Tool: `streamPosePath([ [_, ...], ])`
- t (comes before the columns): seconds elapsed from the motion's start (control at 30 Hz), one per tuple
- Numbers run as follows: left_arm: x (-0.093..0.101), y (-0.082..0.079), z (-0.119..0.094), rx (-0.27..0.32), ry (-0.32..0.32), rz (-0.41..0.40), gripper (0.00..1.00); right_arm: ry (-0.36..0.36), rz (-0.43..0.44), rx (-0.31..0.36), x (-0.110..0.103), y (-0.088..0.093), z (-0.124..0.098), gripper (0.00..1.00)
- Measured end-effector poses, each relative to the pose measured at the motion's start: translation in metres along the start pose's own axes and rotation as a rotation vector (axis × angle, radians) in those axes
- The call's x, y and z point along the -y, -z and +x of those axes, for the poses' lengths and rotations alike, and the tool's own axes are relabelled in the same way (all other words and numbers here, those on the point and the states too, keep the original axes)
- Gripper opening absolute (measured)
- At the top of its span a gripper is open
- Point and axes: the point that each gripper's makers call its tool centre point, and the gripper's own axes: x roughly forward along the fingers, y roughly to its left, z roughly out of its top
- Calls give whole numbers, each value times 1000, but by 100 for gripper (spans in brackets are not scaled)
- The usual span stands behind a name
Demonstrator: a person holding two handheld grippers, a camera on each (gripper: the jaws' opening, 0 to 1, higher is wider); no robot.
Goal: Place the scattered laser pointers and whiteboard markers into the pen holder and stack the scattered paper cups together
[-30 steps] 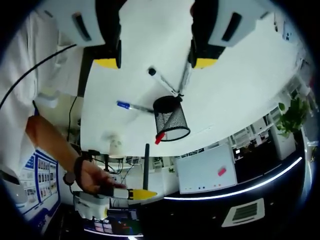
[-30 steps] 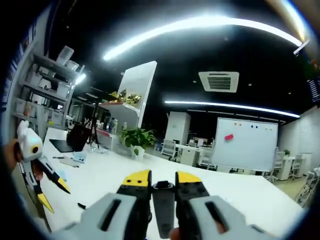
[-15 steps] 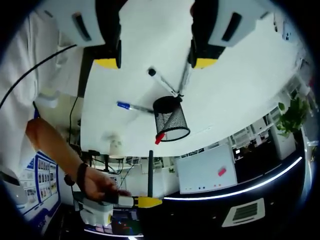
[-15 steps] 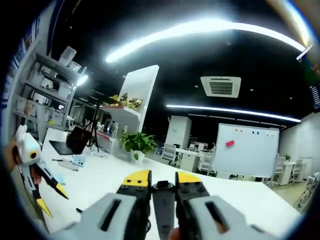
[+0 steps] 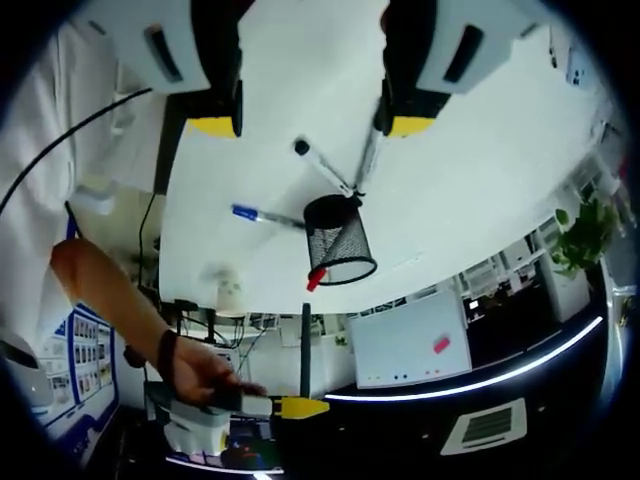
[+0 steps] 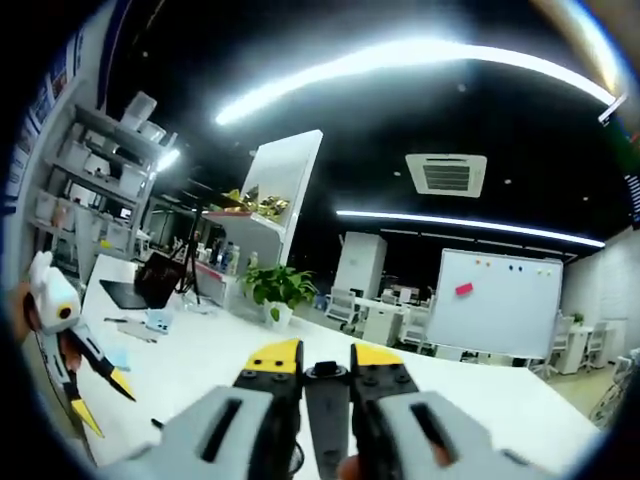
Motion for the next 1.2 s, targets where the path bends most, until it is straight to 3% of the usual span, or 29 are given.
streamPosePath([
  [1.2, -3, 4, -3, -3, -10, -10, 57, -77, 38, -16, -35, 8, 18, 18],
])
